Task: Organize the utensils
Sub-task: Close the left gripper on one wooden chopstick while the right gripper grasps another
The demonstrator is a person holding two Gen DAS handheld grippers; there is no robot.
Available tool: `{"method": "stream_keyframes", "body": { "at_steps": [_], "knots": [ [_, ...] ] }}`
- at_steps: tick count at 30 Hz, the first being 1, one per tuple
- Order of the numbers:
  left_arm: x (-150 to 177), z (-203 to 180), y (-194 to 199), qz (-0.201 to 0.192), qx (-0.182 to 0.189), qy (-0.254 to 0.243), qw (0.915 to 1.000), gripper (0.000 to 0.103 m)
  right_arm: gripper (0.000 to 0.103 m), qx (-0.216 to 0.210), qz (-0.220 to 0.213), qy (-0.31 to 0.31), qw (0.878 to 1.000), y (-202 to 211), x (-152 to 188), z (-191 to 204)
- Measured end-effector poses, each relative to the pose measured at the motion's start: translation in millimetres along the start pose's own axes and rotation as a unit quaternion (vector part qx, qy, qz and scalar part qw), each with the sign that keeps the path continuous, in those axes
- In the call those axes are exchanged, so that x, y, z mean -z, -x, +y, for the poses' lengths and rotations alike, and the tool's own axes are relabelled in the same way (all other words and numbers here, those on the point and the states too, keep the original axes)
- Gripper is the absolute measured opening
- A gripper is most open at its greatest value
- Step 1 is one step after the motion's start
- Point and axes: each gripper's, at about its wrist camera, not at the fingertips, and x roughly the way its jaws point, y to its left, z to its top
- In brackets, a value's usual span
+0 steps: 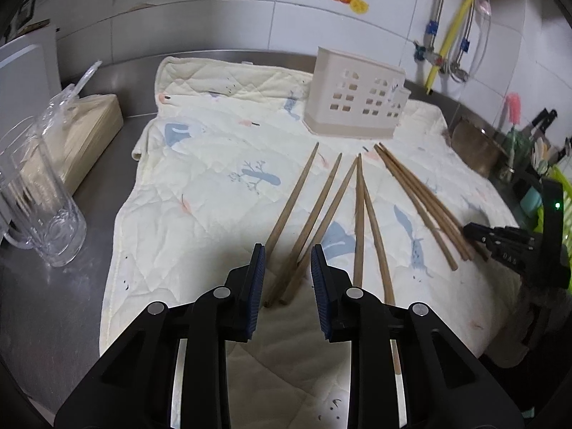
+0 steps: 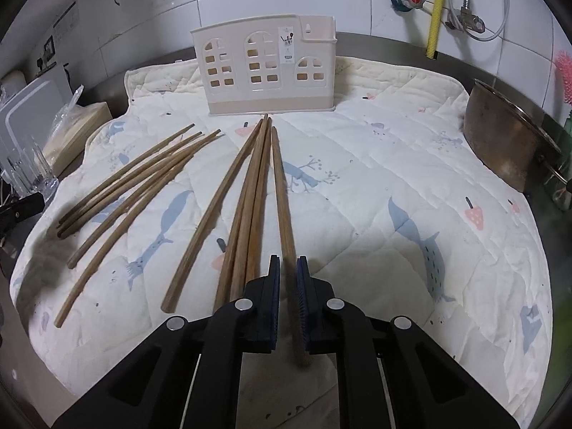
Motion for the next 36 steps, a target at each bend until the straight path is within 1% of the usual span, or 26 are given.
{"method": "stream_keyframes", "body": {
  "at_steps": [4,9,10,14,20,29,30,31,33,36],
  "knots": [
    [-5.2,1.3,-15.0,0.018,-0.005,-0.016,0.9997,0.026,0.009,-0.002,0.005,0.000,1.000,-3.3,2.9,-1.6],
    [-10.6,3.2,-32.8,0.040,0.000,-0.030,0.9988,0.026,0.009,-0.005,0.005,-0.004,1.000,-3.1,3.1,-2.6],
    [-11.6,3.9,-36.8,0.044,0.000,-0.033,0.9985,0.024,0.009,-0.006,0.005,-0.005,1.000,-3.2,3.1,-2.5],
    [-13.3,9.9,-49.9,0.059,0.004,-0.028,0.9979,0.017,0.009,-0.006,0.005,-0.006,1.000,-3.5,2.7,-1.8],
    [-14.0,15.8,-65.6,0.078,0.010,-0.018,0.9967,0.016,0.009,-0.006,0.005,-0.006,1.000,-3.6,3.0,-2.4],
    [-15.5,14.7,-69.3,0.079,0.011,-0.029,0.9964,0.016,0.009,-0.008,0.003,-0.008,1.000,-5.7,2.4,-2.3],
    [-15.3,13.9,-69.1,0.077,0.009,-0.031,0.9965,0.015,0.009,-0.008,0.002,-0.008,1.000,-6.0,2.5,-2.8],
    [-15.1,13.2,-69.1,0.075,0.006,-0.032,0.9966,0.011,0.009,-0.008,0.002,-0.009,1.000,-6.1,2.5,-2.8],
    [-15.0,10.8,-67.6,0.071,0.002,-0.035,0.9968,0.010,0.009,-0.007,0.002,-0.010,1.000,-6.1,2.3,-2.4],
    [-16.7,4.9,-60.2,0.061,0.010,-0.042,0.9972,0.006,0.009,-0.007,-0.004,-0.010,1.000,-2.3,1.5,-1.3]
  ]
}}
